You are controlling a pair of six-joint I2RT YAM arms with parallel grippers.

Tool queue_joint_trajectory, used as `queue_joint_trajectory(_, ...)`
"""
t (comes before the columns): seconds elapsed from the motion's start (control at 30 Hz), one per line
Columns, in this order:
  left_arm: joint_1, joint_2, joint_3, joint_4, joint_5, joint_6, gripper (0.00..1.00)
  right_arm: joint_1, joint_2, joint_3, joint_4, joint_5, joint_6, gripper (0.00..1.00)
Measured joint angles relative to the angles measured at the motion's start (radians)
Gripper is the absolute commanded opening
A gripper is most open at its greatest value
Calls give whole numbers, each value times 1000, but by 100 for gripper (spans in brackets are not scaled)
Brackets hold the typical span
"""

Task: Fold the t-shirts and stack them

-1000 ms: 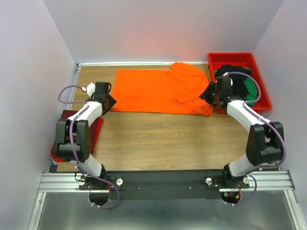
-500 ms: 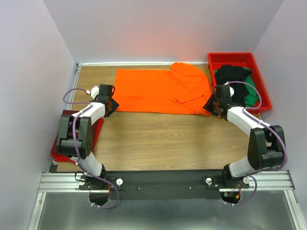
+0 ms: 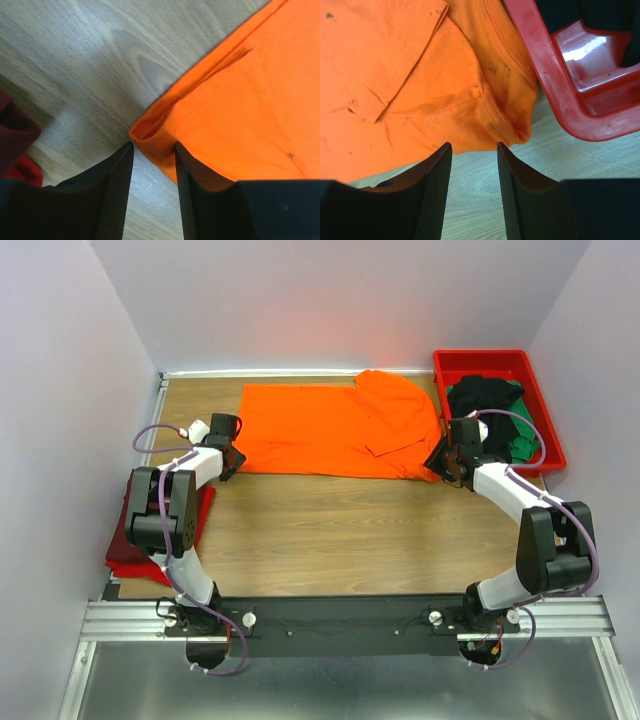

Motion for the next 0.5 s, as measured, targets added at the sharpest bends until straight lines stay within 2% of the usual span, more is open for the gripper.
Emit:
queue_joint_trajectory(0.07,0,10,3,0,-7,-5,39,0,0,0,0,3,-1,49)
queue_joint_trajectory(0.1,0,11,5,0,-9,-7,30,0,0,0,0,5,-2,49)
queue_joint_trajectory(0.17,0,13,5,-1,-14,-11,20,0,0,0,0,12,-2,50)
queue_joint_trajectory(0.2,0,14,5,-4,-20,-12,4,0,0,0,0,16,-2,50)
queue_joint_trajectory(0.23,0,14,5,-7,-24,-12,0,0,0,0,0,21,-5,50)
queue_joint_trajectory(0.5,8,12,5,-35,-53,-12,0,0,2,0,0,38,-29,46)
